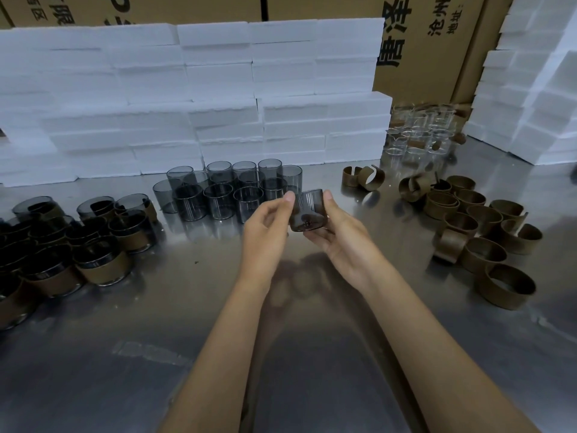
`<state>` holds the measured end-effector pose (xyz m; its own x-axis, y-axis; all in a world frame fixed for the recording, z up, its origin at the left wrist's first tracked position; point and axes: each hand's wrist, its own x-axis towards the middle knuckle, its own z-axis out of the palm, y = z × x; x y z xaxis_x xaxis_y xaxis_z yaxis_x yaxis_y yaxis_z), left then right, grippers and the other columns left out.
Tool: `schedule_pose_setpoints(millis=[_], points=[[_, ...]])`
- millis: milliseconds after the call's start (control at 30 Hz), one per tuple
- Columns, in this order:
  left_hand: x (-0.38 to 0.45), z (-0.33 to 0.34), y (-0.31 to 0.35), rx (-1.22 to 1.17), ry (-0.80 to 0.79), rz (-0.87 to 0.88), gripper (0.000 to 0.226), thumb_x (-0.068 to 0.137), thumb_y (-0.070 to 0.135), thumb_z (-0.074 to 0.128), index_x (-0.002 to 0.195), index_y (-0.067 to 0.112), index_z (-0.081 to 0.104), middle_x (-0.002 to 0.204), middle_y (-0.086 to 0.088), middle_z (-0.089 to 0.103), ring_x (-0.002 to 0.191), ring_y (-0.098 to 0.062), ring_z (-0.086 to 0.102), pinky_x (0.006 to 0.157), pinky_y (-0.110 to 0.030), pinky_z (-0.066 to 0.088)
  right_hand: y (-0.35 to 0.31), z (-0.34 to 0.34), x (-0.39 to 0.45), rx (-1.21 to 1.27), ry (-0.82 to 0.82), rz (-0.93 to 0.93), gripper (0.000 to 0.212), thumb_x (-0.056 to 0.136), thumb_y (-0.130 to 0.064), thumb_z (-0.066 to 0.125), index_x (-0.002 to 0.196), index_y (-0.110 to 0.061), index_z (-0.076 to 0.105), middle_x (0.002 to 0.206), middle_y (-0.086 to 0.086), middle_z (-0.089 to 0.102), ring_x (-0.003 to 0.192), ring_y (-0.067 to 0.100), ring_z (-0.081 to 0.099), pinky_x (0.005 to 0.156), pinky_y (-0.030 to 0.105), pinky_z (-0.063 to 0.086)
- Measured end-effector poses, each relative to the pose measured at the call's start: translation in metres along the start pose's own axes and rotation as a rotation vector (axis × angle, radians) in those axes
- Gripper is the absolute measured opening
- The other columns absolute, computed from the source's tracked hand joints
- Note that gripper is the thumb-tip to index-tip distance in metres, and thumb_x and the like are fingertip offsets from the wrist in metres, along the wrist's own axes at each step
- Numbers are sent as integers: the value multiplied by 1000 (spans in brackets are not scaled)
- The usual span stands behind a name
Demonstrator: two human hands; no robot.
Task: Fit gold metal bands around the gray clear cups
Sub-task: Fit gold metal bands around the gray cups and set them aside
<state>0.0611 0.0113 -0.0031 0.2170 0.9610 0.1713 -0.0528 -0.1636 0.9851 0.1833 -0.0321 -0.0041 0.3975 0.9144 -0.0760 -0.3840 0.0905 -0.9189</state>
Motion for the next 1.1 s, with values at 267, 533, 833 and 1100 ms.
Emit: schedule_pose_setpoints(millis=[267,533,833,1100], points=[[1,1,2,22,-121,-162,52,93,74,46,128,42,66,124,24,67,120,2,58,100,-25,42,3,1,-3,-35,-208,-13,33,99,-47,61,119,-24,75,122,13,73,119,31,67,108,45,51],[1,-2,1,-100,-225,-117,56,77,64,73,115,23,74,112,1,77,114,-19,70,109,-46,49,5,-4,4,56,-149,-10,40,104,-41,52,121,-11,73,120,16,73,116,32,69,104,45,54],[4,-16,2,-9,-411,88,77,76,28,81,146,41,51,158,7,44,147,-8,38,123,-44,30,1,-5,3,301,-172,205,35,105,-32,53,120,-5,68,113,11,76,101,24,74,91,36,60],[5,-12,-2,12,-293,91,62,78,16,87,135,28,64,126,14,70,125,0,59,109,-25,45,0,-9,6,341,-120,218,25,102,-26,57,106,-4,69,99,17,77,87,24,78,81,36,64]])
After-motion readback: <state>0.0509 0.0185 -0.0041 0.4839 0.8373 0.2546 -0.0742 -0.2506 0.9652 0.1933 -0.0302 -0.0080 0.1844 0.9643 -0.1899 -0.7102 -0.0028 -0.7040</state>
